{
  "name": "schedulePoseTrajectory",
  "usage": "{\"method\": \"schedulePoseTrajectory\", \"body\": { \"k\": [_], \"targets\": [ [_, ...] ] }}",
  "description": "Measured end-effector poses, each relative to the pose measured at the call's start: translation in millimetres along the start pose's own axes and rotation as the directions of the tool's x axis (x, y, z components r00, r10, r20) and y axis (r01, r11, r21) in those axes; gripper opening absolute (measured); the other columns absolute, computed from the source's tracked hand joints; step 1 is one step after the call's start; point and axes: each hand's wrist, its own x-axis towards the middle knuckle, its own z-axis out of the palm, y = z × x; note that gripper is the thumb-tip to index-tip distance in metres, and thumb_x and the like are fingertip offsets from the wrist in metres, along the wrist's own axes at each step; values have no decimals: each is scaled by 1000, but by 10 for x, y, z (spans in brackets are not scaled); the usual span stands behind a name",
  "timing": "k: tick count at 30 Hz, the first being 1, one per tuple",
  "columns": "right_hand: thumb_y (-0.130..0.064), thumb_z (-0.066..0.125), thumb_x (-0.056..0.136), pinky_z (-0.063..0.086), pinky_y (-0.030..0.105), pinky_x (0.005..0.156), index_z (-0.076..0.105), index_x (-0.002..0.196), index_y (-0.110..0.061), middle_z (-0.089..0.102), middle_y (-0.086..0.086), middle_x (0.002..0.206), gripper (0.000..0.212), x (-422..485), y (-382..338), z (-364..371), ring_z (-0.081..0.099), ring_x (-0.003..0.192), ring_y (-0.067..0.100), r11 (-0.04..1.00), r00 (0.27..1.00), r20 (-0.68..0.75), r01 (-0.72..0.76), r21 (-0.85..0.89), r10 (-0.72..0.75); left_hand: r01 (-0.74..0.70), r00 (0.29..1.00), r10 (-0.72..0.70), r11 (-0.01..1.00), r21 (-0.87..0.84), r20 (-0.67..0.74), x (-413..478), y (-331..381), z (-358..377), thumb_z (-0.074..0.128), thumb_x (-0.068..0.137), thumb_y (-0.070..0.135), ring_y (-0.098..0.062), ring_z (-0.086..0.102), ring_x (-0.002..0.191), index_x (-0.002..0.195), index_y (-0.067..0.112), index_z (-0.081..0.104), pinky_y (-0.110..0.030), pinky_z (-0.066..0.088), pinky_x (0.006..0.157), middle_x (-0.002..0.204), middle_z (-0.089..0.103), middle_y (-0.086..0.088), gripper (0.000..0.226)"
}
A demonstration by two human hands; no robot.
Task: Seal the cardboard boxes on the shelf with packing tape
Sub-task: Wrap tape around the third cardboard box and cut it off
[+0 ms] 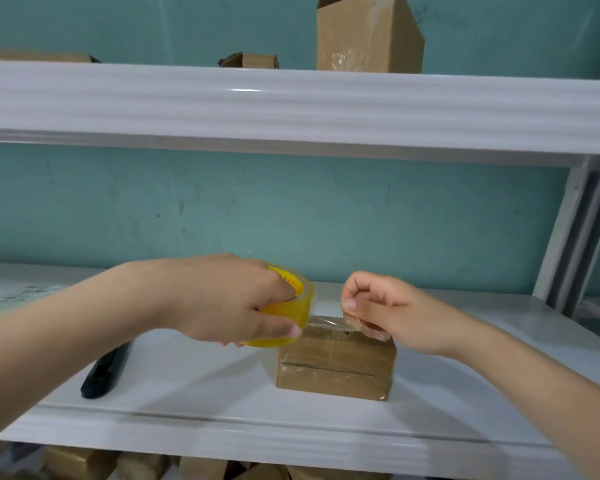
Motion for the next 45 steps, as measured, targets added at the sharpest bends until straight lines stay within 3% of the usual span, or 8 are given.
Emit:
{"method": "schedulePoseTrajectory", "body": {
  "k": [10,15,18,20,25,29,38,45],
  "targets": [
    [-5,45,96,28,16,40,48,76,-14,45,-9,48,21,58,-78,19,33,40,6,999,1000,30,0,-33,1,12,999,-7,996,92,-50,-56,-70,17,40,87,59,-13,46,54,65,22,33,-31,33,54,61,48,2,44],
    [-18,48,94,28,17,41,48,77,-21,49,-7,55,18,106,-145,77,37,40,5,923,997,-22,62,-380,-76,155,988,-156,988,-17,-7,-20,-55,6,47,79,51,-5,56,38,73,15,50,-16,37,41,53,64,-2,36],
    [-21,57,88,31,25,48,52,71,-25,46,-6,50,18,186,-174,124,39,47,9,783,962,-131,111,-612,-239,230,968,-225,972,43,-112,81,3,63,44,78,57,-8,57,44,118,21,42,-26,37,48,57,58,-4,54],
    [-20,61,84,31,23,48,57,69,-23,46,-6,48,16,233,-191,169,37,46,9,816,956,-136,141,-560,-258,172,985,-168,978,118,-44,142,4,96,46,81,53,-15,51,57,142,41,4,-28,33,54,63,45,4,74],
    [-16,66,84,46,22,45,68,69,-20,52,-12,51,15,289,-220,139,45,47,5,968,995,-38,82,-237,-94,160,972,-140,983,-94,191,218,-108,132,56,79,44,-7,57,71,114,46,49,-25,44,60,73,58,18,36],
    [-6,68,81,52,24,48,70,78,-9,51,11,67,5,303,-237,1,46,50,10,996,988,129,-75,-44,80,147,977,-99,953,-265,189,197,-185,197,58,76,39,3,47,60,90,41,55,-23,33,54,59,51,27,14],
    [-20,62,87,32,15,44,58,72,-21,46,-15,49,16,382,-213,29,38,44,1,953,980,146,-87,-292,134,256,962,-125,717,-648,242,241,-319,335,55,84,11,-11,61,54,78,25,56,-23,51,49,76,56,3,15],
    [-29,56,91,32,19,52,55,77,-24,49,-19,54,15,438,-284,86,36,52,2,888,991,101,-28,-459,83,254,965,-186,841,-477,186,207,-359,213,49,89,53,-17,61,37,70,22,55,-16,41,40,68,59,3,37]
  ]
}}
